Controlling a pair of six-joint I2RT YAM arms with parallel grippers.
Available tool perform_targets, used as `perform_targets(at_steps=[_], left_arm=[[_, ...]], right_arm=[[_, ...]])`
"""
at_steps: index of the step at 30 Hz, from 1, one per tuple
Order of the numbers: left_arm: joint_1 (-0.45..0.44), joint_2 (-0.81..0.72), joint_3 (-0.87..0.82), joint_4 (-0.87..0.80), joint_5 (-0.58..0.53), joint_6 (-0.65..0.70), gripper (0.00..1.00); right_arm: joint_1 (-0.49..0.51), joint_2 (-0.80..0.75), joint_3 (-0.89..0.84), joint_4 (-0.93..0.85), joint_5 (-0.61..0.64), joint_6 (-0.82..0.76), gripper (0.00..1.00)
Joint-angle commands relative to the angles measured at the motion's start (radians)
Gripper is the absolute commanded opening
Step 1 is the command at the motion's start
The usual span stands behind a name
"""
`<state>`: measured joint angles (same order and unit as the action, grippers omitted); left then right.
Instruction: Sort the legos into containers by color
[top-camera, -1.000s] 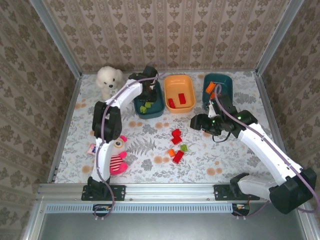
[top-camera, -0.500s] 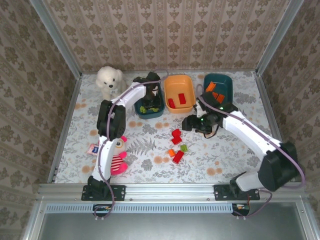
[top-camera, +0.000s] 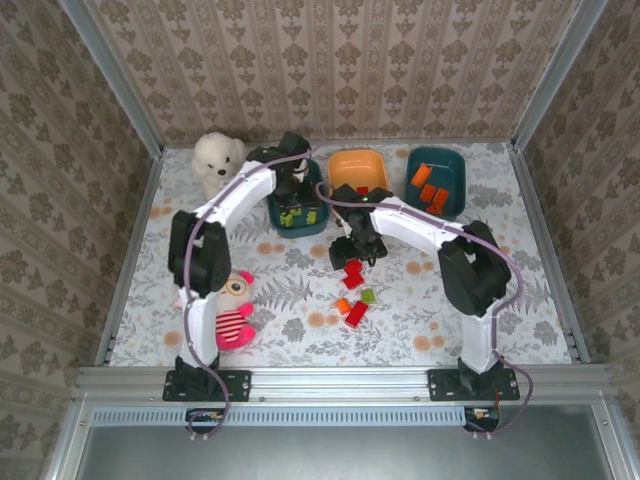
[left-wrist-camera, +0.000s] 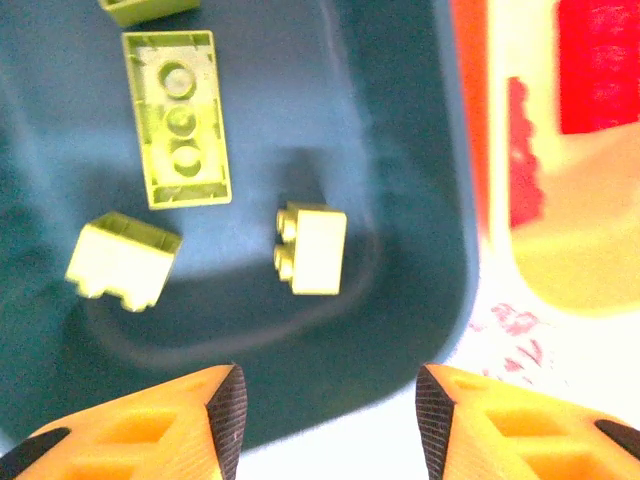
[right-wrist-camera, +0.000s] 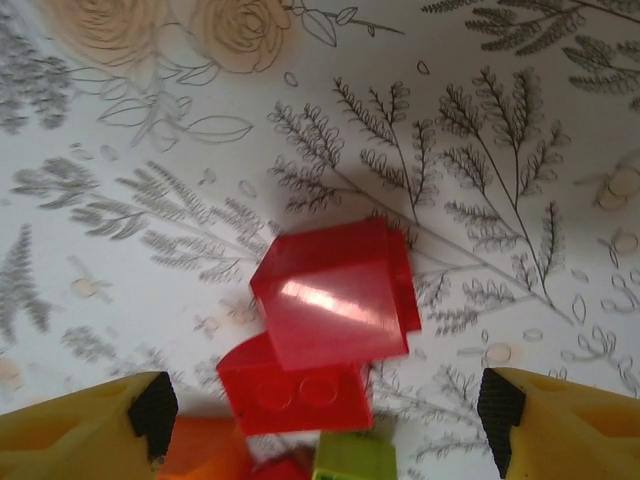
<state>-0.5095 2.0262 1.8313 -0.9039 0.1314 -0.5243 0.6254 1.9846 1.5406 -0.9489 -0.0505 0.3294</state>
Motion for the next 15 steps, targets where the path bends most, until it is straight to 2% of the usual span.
perform_targets(at_steps=[1,7,12,15], left_arm=[[0.005,-0.128,-0.102,0.022,-0.012,-0.06,0.52],[0.006,-0.326,-0.324,0.082,-0.015,-0.126,0.52],[0.003,-0.434,-0.458,0.091,-0.014,-0.152,0.52],[0.002,-0.469,-0.517,0.09,-0.022,-0.154,0.52]], right_arm=[[0.014,0.074,0.061,-0.095,0.092,-0.064,0.82],[0.014,0.14,0.095,-0.078,0.108,-0.065,0.7],[0.015,0.176,0.139,-0.078,0.085,-0.053,0.47],[0.016,0.172,0.131,-0.065,0.081,-0.039,0.38]])
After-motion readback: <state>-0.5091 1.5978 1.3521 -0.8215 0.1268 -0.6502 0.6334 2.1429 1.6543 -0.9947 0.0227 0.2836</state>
